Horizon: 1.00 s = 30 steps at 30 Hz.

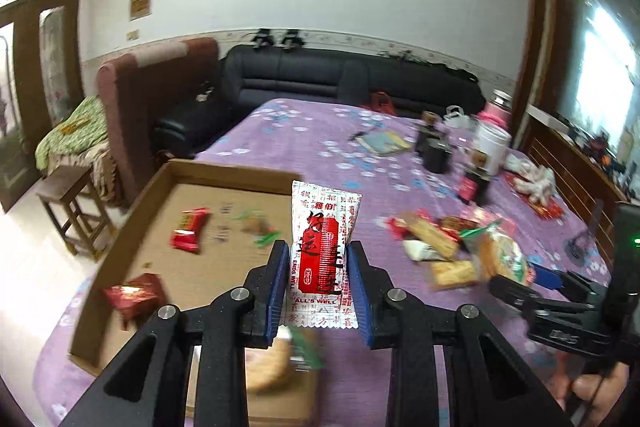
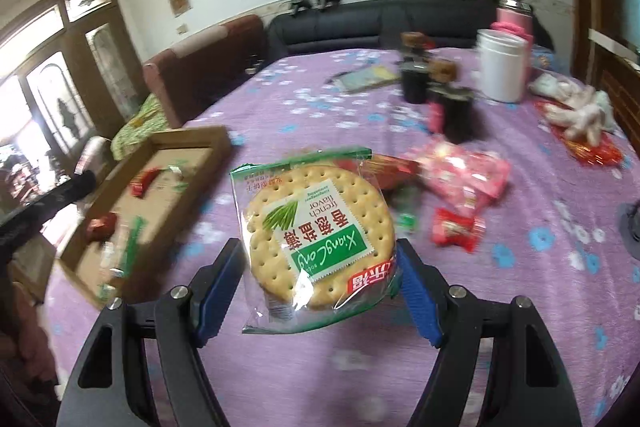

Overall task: Organize snacks
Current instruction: 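Carry the sachet and cracker bag to the box and release them inside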

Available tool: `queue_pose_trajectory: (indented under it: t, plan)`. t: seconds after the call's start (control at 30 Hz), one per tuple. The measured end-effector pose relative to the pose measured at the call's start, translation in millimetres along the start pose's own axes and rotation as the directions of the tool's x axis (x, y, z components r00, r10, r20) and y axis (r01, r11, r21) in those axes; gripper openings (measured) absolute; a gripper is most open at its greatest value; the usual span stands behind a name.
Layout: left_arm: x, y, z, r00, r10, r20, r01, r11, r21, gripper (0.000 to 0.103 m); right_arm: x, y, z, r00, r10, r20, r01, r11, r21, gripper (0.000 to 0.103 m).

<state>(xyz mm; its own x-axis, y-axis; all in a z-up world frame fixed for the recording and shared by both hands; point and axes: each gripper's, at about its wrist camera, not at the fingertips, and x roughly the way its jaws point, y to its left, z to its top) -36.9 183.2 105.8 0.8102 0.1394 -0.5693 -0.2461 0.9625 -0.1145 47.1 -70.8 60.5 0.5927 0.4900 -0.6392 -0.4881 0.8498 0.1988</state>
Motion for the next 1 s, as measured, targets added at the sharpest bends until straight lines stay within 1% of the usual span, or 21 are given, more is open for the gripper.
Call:
queue_pose_trajectory:
  t: [0.07,0.13,0.3,0.37,0.5,0.63,0.73,0.87,1.0]
  plan:
    - [1.4,18.8,0.7,1.0,0.02,-0.003,-0.02,0.999,-0.027,0.031,0.7,21.0,10.6,0.999,0.045,-0.004,-0.046,0.999,-0.021,0.075]
    - [3.8,40.8,-0.2,0.999,0.045,-0.01,-0.046,0.997,-0.06,0.031,3.2,40.9,18.6,0.997,0.072,-0.008,-0.073,0.996,-0.05,0.075]
    - [14.3,80.2,-9.3,0.994,0.092,-0.052,-0.098,0.989,-0.115,0.031,20.8,98.3,29.6,0.991,0.128,-0.044,-0.133,0.982,-0.136,0.075]
    - [19.0,86.9,-14.4,0.993,0.092,-0.071,-0.1,0.987,-0.126,0.031,30.8,121.5,30.4,0.986,0.154,-0.065,-0.162,0.973,-0.164,0.075]
    - [27.2,93.6,-23.8,0.99,0.101,-0.101,-0.113,0.986,-0.126,0.031,56.5,156.5,32.7,0.975,0.189,-0.115,-0.208,0.961,-0.183,0.075]
    - [33.8,95.9,-29.1,0.987,0.099,-0.125,-0.115,0.986,-0.124,0.031,87.9,178.0,37.5,0.97,0.181,-0.164,-0.212,0.958,-0.195,0.075]
    - [35.7,97.9,-32.9,0.986,0.099,-0.133,-0.115,0.986,-0.122,0.031,108.3,187.0,39.7,0.967,0.17,-0.19,-0.208,0.956,-0.206,0.075]
    - [38.2,103.7,-36.4,0.984,0.104,-0.145,-0.123,0.984,-0.128,0.031,128.5,193.1,42.5,0.96,0.171,-0.22,-0.215,0.958,-0.192,0.075]
    - [41.6,105.9,-39.9,0.982,0.101,-0.162,-0.123,0.984,-0.128,0.031,146.8,201.6,38.7,0.959,0.143,-0.244,-0.197,0.956,-0.216,0.075]
